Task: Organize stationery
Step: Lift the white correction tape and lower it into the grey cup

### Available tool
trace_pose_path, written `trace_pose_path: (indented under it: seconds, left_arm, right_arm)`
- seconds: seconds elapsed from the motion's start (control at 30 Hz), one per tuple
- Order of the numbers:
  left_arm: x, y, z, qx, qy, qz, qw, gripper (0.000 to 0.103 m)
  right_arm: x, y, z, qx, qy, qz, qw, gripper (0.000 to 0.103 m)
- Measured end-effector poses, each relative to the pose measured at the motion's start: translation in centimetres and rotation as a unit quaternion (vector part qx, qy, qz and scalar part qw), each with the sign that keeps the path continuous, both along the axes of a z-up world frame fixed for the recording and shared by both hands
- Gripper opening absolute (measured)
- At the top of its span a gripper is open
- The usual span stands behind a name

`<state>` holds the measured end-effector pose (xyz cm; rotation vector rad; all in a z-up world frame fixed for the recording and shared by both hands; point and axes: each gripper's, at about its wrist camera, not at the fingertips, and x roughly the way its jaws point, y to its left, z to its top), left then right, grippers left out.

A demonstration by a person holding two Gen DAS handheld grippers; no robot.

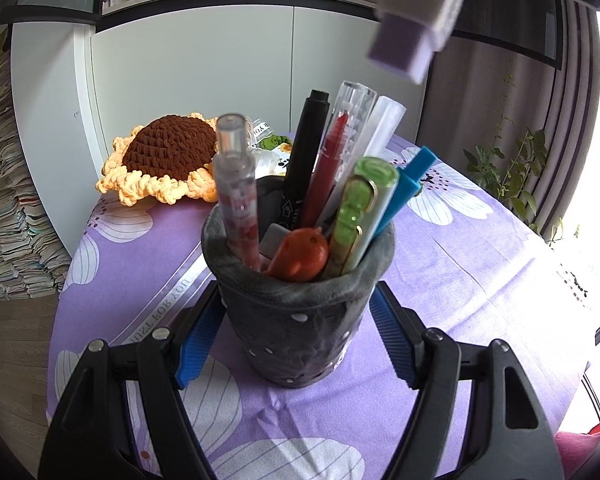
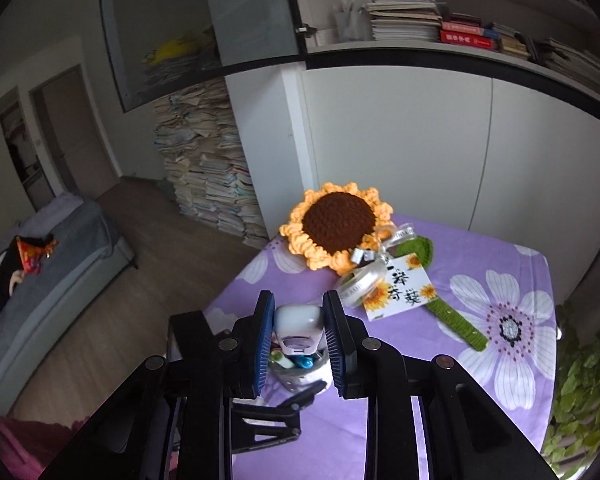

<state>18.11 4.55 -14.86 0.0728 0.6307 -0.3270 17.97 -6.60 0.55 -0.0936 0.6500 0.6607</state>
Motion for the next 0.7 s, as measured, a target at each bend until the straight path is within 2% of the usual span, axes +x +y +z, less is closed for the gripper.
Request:
trace_pose_path:
  seconds: [0.2, 0.43, 0.7]
  left_arm:
    - [0.0, 0.0, 0.0, 0.000, 0.000, 0.000, 1.0000, 0.073]
    - [0.1, 0.0, -0.1, -0.001, 0.001, 0.000, 1.0000, 0.070]
    - [0.1, 0.1, 0.0, -0.002, 0.002, 0.001, 1.0000, 0.070]
  right_arm:
    - [1.6, 2.5, -1.4, -0.016, 0.004, 0.001, 1.000, 0.026]
    - [3.3, 2.0, -2.8, -0.010, 0.035, -0.006, 0.999, 0.026]
    - [3.5, 2.1, -2.8, -0.008, 0.035, -0.004, 0.999, 0.026]
